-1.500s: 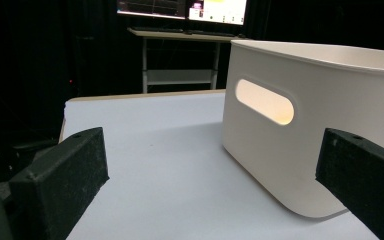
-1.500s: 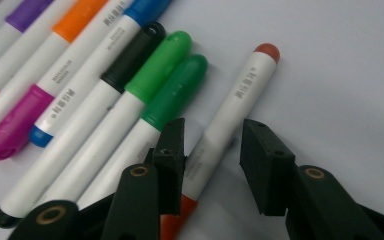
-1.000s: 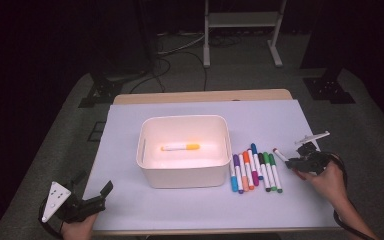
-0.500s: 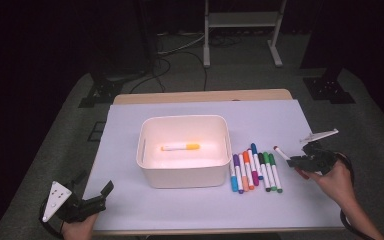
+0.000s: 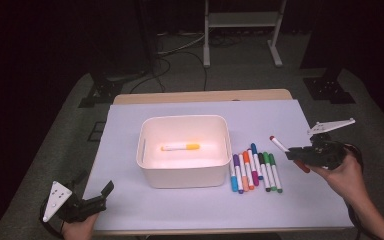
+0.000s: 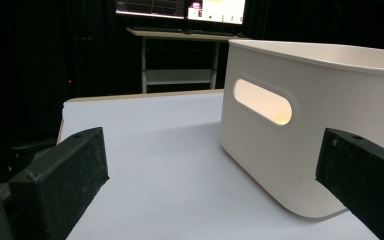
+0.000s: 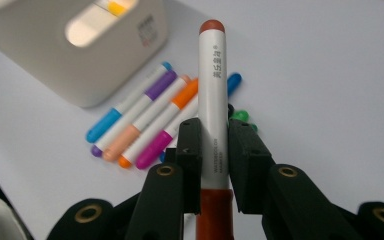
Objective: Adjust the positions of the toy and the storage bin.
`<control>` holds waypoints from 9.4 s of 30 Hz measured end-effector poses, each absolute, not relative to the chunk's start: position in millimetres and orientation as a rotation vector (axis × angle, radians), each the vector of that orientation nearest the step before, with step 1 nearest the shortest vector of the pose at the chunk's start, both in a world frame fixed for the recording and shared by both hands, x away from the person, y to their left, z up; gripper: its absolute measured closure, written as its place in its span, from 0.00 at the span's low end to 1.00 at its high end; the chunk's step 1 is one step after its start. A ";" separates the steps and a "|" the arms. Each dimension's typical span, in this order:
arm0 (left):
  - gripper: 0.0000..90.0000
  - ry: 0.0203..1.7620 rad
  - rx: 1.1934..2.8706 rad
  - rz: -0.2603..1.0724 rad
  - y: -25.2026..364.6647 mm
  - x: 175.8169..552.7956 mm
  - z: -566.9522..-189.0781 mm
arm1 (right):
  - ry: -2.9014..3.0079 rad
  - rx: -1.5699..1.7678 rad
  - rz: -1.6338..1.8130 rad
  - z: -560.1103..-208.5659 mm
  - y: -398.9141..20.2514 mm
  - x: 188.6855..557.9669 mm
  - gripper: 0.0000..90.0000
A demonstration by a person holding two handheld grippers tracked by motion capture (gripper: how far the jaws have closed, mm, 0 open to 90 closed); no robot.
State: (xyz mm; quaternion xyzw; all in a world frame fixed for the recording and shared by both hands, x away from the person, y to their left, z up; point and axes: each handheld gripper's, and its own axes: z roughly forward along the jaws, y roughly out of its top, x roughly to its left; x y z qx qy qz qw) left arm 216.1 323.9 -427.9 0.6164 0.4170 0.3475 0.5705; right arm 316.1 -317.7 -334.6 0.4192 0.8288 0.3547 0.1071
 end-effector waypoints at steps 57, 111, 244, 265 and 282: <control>0.00 0.965 1.464 0.797 327.0 218.3 -429.6 | 3.013 0.321 1.143 -296.7 -38.4 365.6 0.84; 0.00 0.954 1.462 0.807 325.9 217.4 -427.8 | 2.986 0.351 1.109 -287.6 -57.6 363.0 0.54; 0.00 0.950 1.484 0.827 321.1 217.2 -427.9 | 2.474 1.080 1.261 -285.6 -273.7 290.4 0.84; 0.00 0.947 1.511 0.815 319.9 218.8 -429.6 | 2.654 0.810 1.304 -244.6 -189.0 318.0 0.84; 0.00 0.946 1.516 0.815 320.0 220.0 -430.0 | 2.810 0.647 1.284 -248.8 -125.8 343.2 0.84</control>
